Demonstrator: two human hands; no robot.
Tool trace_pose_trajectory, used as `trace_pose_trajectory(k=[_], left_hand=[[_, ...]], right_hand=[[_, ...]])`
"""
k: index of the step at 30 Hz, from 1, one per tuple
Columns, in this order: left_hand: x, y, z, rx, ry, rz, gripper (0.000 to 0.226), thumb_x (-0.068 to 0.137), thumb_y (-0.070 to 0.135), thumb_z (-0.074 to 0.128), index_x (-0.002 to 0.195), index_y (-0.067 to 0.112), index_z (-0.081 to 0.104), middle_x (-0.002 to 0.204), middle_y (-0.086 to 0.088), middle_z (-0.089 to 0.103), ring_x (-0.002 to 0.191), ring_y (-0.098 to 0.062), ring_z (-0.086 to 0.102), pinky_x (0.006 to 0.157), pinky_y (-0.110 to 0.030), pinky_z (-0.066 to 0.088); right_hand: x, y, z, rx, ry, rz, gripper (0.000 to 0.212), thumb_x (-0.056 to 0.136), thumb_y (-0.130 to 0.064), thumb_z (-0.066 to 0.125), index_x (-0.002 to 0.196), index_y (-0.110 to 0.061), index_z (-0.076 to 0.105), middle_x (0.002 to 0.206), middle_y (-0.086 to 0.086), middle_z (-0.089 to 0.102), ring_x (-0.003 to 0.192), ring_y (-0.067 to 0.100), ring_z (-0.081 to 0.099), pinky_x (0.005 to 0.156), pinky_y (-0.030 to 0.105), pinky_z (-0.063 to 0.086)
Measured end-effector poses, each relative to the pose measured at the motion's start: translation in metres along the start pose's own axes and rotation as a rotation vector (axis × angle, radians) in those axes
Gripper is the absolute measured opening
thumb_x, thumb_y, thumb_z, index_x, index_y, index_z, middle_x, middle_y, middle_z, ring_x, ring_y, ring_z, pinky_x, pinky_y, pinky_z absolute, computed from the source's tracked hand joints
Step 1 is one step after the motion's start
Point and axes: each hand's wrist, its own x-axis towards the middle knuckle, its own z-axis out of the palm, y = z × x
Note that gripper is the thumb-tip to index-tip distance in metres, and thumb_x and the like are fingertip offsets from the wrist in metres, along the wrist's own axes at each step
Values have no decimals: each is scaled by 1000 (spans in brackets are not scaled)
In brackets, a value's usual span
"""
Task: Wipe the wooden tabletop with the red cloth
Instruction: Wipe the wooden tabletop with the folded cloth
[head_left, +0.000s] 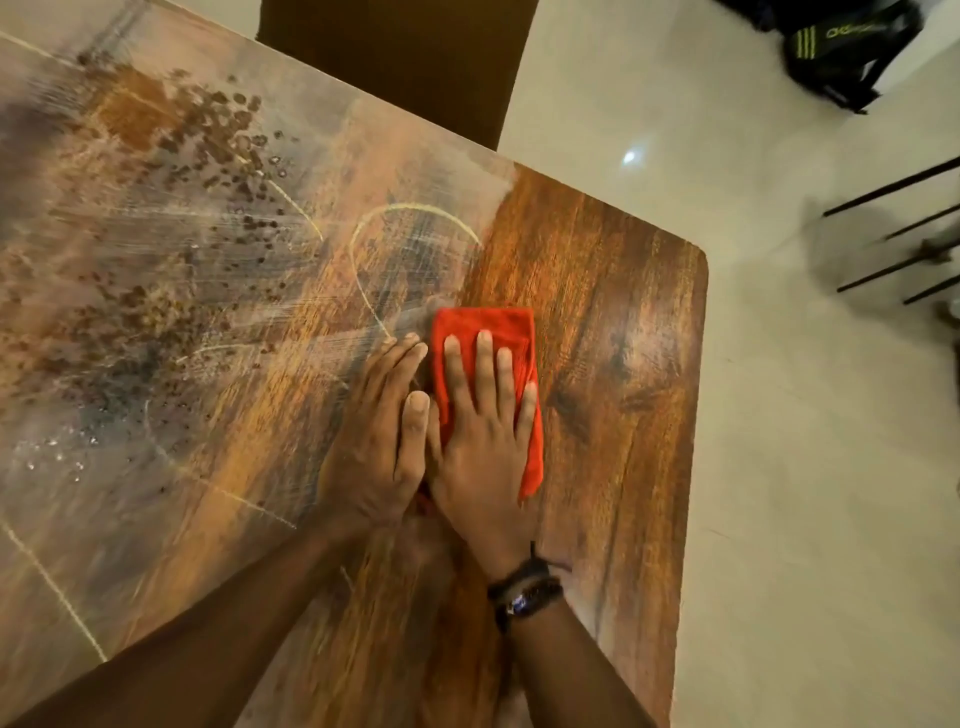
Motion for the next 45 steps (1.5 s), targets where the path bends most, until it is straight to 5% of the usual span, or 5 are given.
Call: trace_pose_trajectory(k=[16,28,32,36,45], left_hand=[[2,1,-9,-73,-112,-14,63,102,45,18,150,10,37,158,-4,35,148,-6,19,124,-39,17],[5,-2,-12,-173,-68,-12,59,101,41,25,140,4,49,147,-13,49,141,-22,39,121,-35,24],[-24,-4,-30,20,-56,125,50,103,31,30,132,1,58,135,-15,59,132,-28,50,112,-51,35],[-85,-11,-62,202,-118,223,46,104,29,32,136,5,54,141,-11,55,139,-24,42,118,-47,28],[-121,-38,-78,385,-241,290,46,105,28,33,141,4,48,150,-12,45,146,-23,31,122,-44,23]], right_hand=[[177,14,-6,28,-31,255,60,105,-52,27,160,-34,10,169,-3,-2,155,19,-5,124,52,-8],[11,-10,8,-3,18,140,68,97,-58,15,159,-32,15,168,-1,6,156,19,1,123,48,-5],[-82,-26,10,10,49,138,63,100,-53,24,159,-30,22,168,-1,11,156,18,5,125,49,2],[-156,-37,15,-12,53,136,62,100,-49,33,158,-29,26,167,0,16,155,19,9,124,52,9],[-101,-39,12,4,52,184,62,100,-53,24,159,-31,22,168,0,12,155,20,7,124,51,-1]])
